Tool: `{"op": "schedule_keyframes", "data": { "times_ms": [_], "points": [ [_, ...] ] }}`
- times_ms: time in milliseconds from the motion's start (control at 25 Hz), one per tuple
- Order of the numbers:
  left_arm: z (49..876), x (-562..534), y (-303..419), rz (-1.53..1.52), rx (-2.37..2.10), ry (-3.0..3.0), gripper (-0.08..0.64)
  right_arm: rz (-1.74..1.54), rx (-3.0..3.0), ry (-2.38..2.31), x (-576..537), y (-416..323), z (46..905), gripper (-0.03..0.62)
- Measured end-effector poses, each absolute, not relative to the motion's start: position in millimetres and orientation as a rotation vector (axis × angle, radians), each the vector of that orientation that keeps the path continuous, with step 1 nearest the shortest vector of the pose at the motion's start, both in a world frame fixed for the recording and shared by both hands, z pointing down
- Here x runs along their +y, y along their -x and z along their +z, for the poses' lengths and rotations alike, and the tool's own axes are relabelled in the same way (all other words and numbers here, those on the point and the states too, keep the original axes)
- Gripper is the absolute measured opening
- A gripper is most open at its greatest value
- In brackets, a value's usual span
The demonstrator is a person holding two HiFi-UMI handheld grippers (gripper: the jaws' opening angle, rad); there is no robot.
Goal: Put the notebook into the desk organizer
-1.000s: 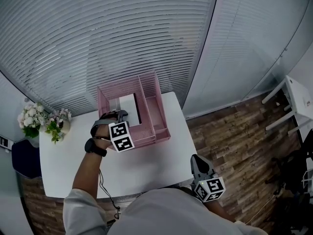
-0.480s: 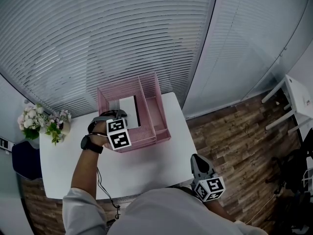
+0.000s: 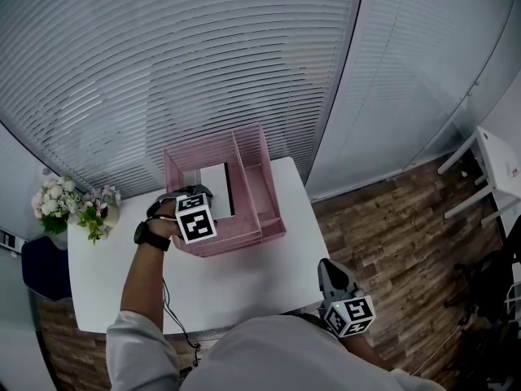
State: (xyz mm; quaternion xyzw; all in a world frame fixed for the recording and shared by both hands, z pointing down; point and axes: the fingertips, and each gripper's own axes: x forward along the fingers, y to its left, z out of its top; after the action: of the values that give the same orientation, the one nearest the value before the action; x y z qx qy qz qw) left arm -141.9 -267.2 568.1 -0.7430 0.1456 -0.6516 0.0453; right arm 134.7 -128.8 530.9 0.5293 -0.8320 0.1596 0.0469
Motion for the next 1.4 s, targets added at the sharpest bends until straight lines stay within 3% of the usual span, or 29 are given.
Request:
{"op": "schedule_keyframes", "data": {
  "times_ms": [800, 1200, 1280, 1400],
  "points": [
    [566, -252, 134, -1.989, 0.383, 2.312, 0.341, 0.489, -2.544, -1.611, -132, -138, 532, 0.012],
    [534, -243, 122, -1.815, 0.507, 2.364, 0.339, 0.457, -2.581, -1.574, -134, -133, 520, 0.012],
    [522, -242, 123, -1.733, 0.587, 2.38, 0.327, 0.449, -2.594, -1.559, -136, -128, 518, 0.012],
    [502, -239, 127, -1.59, 0.741, 2.393, 0.253, 0.436, -2.616, -1.532, -137, -118, 514, 0.012]
  ]
}}
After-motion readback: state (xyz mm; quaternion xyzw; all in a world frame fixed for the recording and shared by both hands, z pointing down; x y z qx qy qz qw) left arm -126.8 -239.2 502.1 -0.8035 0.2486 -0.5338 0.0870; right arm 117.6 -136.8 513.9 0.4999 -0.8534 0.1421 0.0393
